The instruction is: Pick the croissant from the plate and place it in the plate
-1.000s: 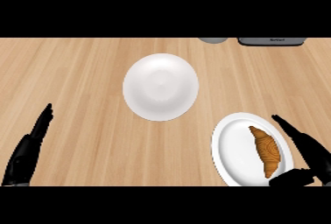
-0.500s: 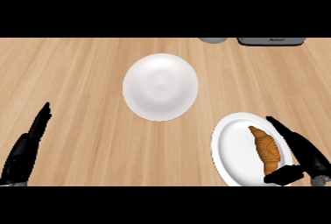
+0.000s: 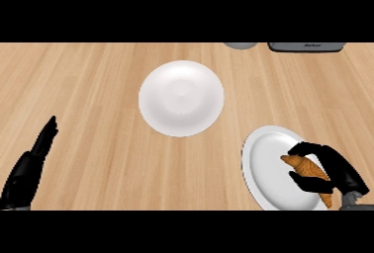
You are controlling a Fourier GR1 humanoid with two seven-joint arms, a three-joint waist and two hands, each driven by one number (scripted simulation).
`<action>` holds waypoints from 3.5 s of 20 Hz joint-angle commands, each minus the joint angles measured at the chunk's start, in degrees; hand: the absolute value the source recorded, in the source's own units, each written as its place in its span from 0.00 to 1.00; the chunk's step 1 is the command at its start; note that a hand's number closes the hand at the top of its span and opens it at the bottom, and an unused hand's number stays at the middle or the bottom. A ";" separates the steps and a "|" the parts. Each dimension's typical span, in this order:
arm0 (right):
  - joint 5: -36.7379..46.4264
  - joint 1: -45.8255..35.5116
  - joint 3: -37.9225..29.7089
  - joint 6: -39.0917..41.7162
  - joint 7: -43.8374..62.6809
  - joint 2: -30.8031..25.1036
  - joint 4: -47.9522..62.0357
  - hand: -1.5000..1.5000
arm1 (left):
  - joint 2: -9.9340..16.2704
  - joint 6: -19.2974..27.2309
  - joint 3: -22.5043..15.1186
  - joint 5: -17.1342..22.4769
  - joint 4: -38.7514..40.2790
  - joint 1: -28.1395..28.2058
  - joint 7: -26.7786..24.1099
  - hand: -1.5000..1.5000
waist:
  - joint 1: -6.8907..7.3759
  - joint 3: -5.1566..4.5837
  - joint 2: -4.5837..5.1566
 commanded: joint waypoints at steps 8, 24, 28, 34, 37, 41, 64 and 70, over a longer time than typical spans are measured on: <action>10.65 -27.12 0.51 4.37 -1.02 -9.02 22.80 1.00 | -1.23 -1.78 -1.20 -2.19 0.98 -6.10 1.63 0.50 | 4.31 0.28 1.70; 14.43 -43.87 -7.00 -26.59 -17.57 -7.51 44.02 1.00 | -0.77 -2.94 1.00 -1.47 -0.08 -0.93 -0.92 0.50 | 1.67 0.24 0.40; 10.79 -46.01 -7.85 -22.64 -24.65 -8.78 37.73 1.00 | -2.68 -0.96 1.14 -2.59 2.85 -0.34 -2.96 0.50 | 0.30 0.12 -0.01; 4.41 -46.86 -5.99 -11.44 -24.50 -2.08 27.20 1.00 | -3.61 0.08 0.55 -3.70 -0.71 -0.31 1.11 0.50 | -0.42 0.10 -0.43; 4.83 -47.08 -3.39 -7.56 -20.85 -1.61 19.83 1.00 | -3.17 -0.63 1.60 -3.61 0.88 1.01 -1.28 0.50 | -0.51 0.08 -0.35; 4.63 -46.39 -0.46 -6.64 -13.34 5.06 13.02 1.00 | -3.78 -0.50 1.48 -3.92 -1.98 2.63 -1.08 0.50 | -0.14 0.10 -0.32; 1.74 -62.76 13.40 -19.67 -7.47 20.55 53.04 1.00 | -3.29 -4.68 2.99 -4.13 3.30 -5.43 -0.70 0.50 | 3.87 0.10 1.11; -7.34 -65.23 10.17 -22.79 -1.51 20.57 59.00 0.00 | -3.80 -4.93 2.43 -4.42 1.69 -4.33 0.03 0.50 | 4.32 0.13 1.12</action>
